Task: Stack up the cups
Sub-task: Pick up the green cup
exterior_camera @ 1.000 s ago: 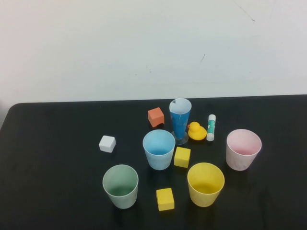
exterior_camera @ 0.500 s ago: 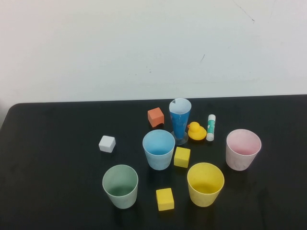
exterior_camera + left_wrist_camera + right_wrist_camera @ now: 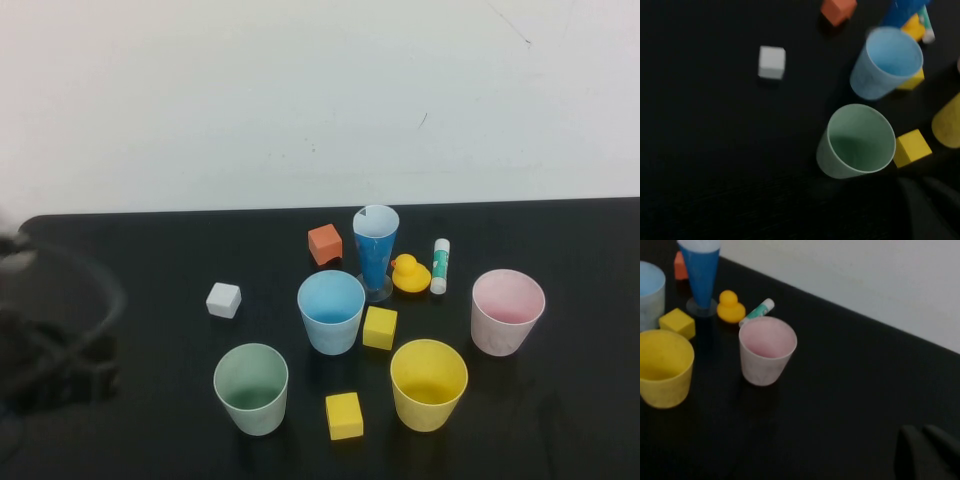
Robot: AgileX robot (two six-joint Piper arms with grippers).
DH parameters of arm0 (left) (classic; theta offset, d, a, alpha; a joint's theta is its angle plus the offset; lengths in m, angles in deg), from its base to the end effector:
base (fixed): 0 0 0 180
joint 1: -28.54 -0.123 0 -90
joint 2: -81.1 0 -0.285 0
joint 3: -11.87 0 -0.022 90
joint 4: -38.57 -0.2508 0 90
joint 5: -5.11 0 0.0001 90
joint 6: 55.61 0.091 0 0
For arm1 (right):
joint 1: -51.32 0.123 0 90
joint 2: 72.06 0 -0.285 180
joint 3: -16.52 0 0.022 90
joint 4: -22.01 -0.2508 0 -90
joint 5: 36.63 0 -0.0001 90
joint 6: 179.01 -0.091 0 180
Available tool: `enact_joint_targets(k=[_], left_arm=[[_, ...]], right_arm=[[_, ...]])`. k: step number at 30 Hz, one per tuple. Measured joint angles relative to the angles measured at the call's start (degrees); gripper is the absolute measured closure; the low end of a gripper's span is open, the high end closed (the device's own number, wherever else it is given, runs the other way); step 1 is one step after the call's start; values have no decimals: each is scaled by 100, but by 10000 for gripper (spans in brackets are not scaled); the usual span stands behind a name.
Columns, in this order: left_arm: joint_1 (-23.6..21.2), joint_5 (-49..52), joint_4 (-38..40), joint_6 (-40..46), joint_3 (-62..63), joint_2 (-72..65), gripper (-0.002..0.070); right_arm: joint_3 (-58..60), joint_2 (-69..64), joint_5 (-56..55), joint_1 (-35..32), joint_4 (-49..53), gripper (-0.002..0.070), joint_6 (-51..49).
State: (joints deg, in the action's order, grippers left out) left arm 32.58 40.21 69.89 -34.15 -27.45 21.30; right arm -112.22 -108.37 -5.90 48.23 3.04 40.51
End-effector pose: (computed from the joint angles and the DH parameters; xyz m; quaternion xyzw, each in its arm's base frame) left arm 0.1718 -0.0394 0.2953 0.0562 0.8968 -0.1695 0.4049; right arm 0.1006 0.0097 0.2837 -0.1902 0.8289 -0.0487 0.5239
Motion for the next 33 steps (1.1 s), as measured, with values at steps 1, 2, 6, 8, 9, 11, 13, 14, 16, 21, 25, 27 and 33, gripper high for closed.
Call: enact_joint_targets(k=[1,2,6,8,9,11,13,14,16,21,25,27,33], left_arm=[[0,17,143,195,117,-315,676],[0,31,209,304,224,-504,676],[348,30,191,505,869,-1716,654],[626,30,-59,477,1198,-2194,602],[771,60,-238,356,1392,-2502,564],[991,159,-646,-18,1739,-2897,473],[1153,303,-1135,-401,2053,-3349,370],[1230,366,-1341,-544,2228,-3558,318],[1299,464,-1607,-703,2449,-3940,249],[1308,443,-1780,-774,2675,-4720,204],[1308,116,-1817,-798,2686,-5263,198],[1308,-36,-1820,-754,2701,-5507,199],[1308,-130,-1767,-375,2718,-6072,412]], right_arm=[[0,-69,47,0,-61,679,116],[0,-110,81,0,-122,679,230],[0,-166,84,0,-292,679,688],[0,-166,84,0,-359,679,784],[0,-166,84,0,-386,679,821],[0,-166,84,0,-424,679,846],[0,-166,73,0,-437,679,869],[11,-174,59,0,-461,679,896],[55,-174,-18,0,-475,679,908],[302,-192,-154,0,-509,679,931],[362,-201,-167,0,-512,679,965],[362,-201,-206,0,-522,679,1020],[362,-201,-333,0,-537,679,1084]])
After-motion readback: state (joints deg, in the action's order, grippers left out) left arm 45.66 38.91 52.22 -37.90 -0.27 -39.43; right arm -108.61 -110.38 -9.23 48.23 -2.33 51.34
